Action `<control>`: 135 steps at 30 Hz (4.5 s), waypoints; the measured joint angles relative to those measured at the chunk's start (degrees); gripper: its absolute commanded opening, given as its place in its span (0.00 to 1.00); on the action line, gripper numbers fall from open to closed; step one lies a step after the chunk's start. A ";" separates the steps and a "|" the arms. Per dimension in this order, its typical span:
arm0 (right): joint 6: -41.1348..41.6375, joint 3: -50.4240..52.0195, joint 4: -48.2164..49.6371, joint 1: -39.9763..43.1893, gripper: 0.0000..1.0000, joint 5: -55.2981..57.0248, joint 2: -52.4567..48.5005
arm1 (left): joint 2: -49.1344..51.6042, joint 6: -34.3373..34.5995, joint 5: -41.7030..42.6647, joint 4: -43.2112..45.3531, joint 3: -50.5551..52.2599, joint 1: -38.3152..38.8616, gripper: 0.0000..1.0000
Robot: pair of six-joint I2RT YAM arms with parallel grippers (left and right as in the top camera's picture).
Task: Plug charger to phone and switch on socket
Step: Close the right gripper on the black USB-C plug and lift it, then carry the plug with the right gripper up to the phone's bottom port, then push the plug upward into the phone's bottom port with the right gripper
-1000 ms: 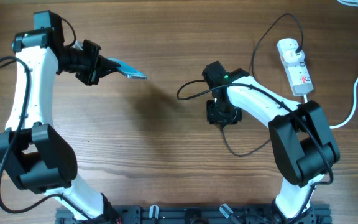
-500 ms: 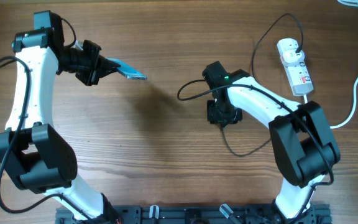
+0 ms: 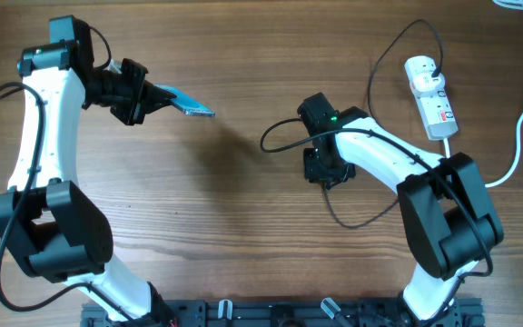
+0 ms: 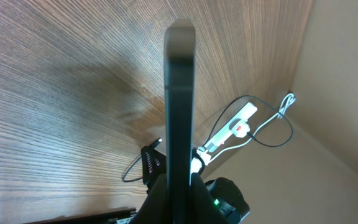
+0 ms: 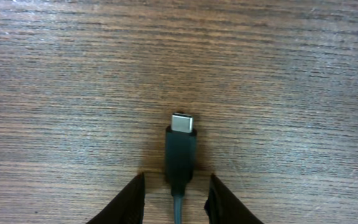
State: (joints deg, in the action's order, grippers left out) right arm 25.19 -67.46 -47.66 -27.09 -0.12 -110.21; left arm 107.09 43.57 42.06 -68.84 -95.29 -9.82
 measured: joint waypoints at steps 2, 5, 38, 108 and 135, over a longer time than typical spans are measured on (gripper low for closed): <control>-0.02 0.00 -0.07 0.02 0.27 0.15 0.00 | 0.00 0.00 0.00 0.00 0.00 0.00 0.04; -0.07 0.00 -0.07 0.02 0.24 0.15 0.00 | 0.00 0.00 0.00 0.00 0.00 0.00 0.04; -1.09 -10.29 -12.96 0.02 0.04 -4.33 4.17 | 0.00 -19.45 15.50 7.02 0.00 0.26 0.04; -1.01 -16.48 -10.56 -6.51 0.04 -17.84 24.48 | 0.00 -24.90 24.00 21.51 0.04 20.76 0.04; 0.11 -16.48 -10.54 -6.51 0.04 -17.84 24.48 | 0.00 -24.83 26.01 22.82 0.04 20.76 0.04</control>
State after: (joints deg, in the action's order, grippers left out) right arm 25.30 -83.94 -58.19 -33.61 -17.96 -85.73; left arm 107.09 18.74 68.07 -46.02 -95.24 10.94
